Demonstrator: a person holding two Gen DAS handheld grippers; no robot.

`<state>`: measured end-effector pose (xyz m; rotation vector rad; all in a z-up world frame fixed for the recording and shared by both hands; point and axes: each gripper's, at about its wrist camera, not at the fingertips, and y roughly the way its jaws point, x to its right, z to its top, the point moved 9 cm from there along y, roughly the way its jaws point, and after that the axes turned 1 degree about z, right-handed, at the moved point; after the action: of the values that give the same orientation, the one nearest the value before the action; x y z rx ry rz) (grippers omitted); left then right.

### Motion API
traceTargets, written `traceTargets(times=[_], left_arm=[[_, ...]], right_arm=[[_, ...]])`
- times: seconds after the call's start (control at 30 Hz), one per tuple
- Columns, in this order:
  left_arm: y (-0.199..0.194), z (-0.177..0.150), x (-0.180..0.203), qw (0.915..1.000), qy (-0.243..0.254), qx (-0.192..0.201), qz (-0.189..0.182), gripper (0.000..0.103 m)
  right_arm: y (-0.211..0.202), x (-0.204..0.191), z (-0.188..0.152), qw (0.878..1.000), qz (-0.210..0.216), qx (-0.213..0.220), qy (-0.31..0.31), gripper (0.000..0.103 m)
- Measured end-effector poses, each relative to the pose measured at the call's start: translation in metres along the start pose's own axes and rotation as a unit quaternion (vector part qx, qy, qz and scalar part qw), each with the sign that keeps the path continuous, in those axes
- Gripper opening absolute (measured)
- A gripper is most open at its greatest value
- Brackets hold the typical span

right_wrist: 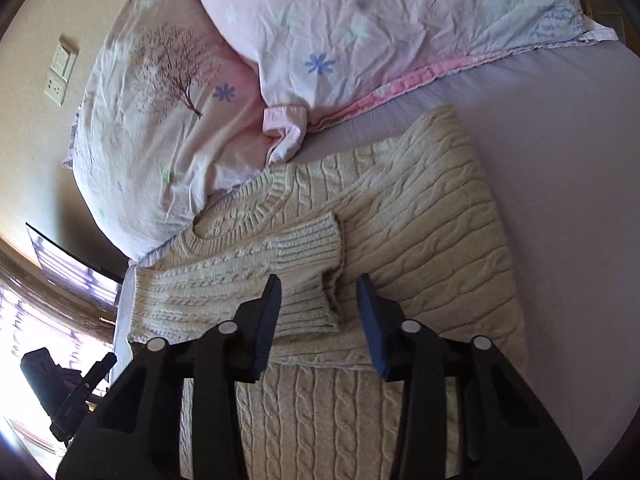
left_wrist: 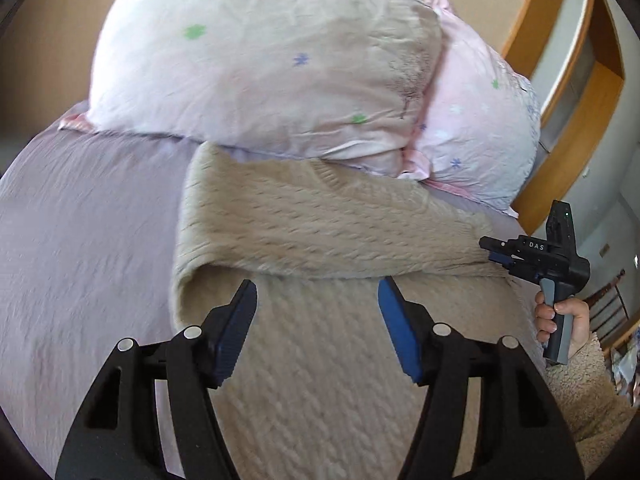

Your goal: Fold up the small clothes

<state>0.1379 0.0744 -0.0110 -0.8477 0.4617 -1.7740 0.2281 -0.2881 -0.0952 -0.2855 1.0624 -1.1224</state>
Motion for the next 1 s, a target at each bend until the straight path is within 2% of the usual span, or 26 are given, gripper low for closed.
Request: traceTargets(times=[0.03, 0.1, 0.17, 0.2, 0.27, 0.3, 0.37, 0.43, 0.47, 0.57, 0.6, 0.67, 0.7, 0.73, 0.87, 0.9, 1.0], left_arm=[[-0.002, -0.006, -0.010, 0.9999, -0.014, -0.006, 0.006, 0.064], [-0.009, -0.020, -0.026, 0.9990, -0.040, -0.017, 0.006, 0.063], [-0.012, -0.030, -0.032, 0.9982, -0.055, -0.024, 0.001, 0.063], [-0.015, -0.035, -0.033, 0.9980, -0.058, -0.025, -0.005, 0.063], [-0.018, -0.044, -0.030, 0.9978, -0.058, -0.028, -0.015, 0.064], [-0.018, -0.047, -0.027, 0.9978, -0.056, -0.030, -0.020, 0.064], [-0.018, -0.054, -0.021, 0.9978, -0.048, -0.035, -0.028, 0.064], [-0.018, -0.060, -0.017, 0.9977, -0.046, -0.039, -0.032, 0.064], [-0.018, -0.064, -0.016, 0.9973, -0.050, -0.041, -0.036, 0.064], [-0.021, -0.077, -0.017, 0.9957, -0.065, -0.048, -0.047, 0.064], [-0.022, -0.082, -0.017, 0.9951, -0.069, -0.050, -0.050, 0.064], [-0.030, -0.091, -0.015, 0.9947, -0.072, -0.042, -0.060, 0.063], [-0.035, -0.096, -0.013, 0.9939, -0.076, -0.041, -0.068, 0.063], [-0.039, -0.102, -0.010, 0.9924, -0.082, -0.042, -0.082, 0.061], [-0.060, -0.133, 0.000, 0.9860, -0.099, -0.039, -0.128, 0.047], [-0.066, -0.142, 0.003, 0.9843, -0.104, -0.037, -0.137, 0.046], [-0.081, -0.165, 0.009, 0.9779, -0.122, -0.031, -0.167, 0.038]], right_arm=[[0.003, -0.003, 0.000, 1.000, -0.005, 0.006, -0.015, 0.010], [-0.008, -0.005, 0.008, 0.999, -0.011, 0.044, -0.024, 0.008], [-0.034, 0.004, 0.026, 0.995, -0.001, 0.097, 0.006, 0.006], [-0.047, 0.015, 0.035, 0.992, -0.010, 0.123, 0.026, 0.006], [-0.069, 0.040, 0.046, 0.985, -0.065, 0.154, 0.050, 0.006], [-0.075, 0.052, 0.044, 0.983, -0.087, 0.150, 0.060, 0.008], [-0.081, 0.066, 0.030, 0.985, -0.083, 0.127, 0.083, 0.019], [-0.092, 0.071, 0.010, 0.987, -0.075, 0.118, 0.081, 0.051], [-0.098, 0.073, 0.001, 0.987, -0.078, 0.116, 0.077, 0.054], [-0.110, 0.082, -0.040, 0.991, -0.057, 0.085, 0.082, 0.055], [-0.112, 0.085, -0.056, 0.993, -0.043, 0.070, 0.090, 0.054], [-0.119, 0.088, -0.085, 0.993, -0.012, 0.049, 0.104, 0.041], [-0.124, 0.086, -0.101, 0.994, 0.005, 0.044, 0.103, 0.030], [-0.130, 0.083, -0.115, 0.994, 0.023, 0.038, 0.102, 0.026], [-0.148, 0.065, -0.174, 0.990, 0.109, 0.017, 0.088, 0.017], [-0.153, 0.060, -0.187, 0.989, 0.122, 0.013, 0.079, 0.013], [-0.164, 0.050, -0.217, 0.987, 0.151, 0.007, 0.058, 0.013]])
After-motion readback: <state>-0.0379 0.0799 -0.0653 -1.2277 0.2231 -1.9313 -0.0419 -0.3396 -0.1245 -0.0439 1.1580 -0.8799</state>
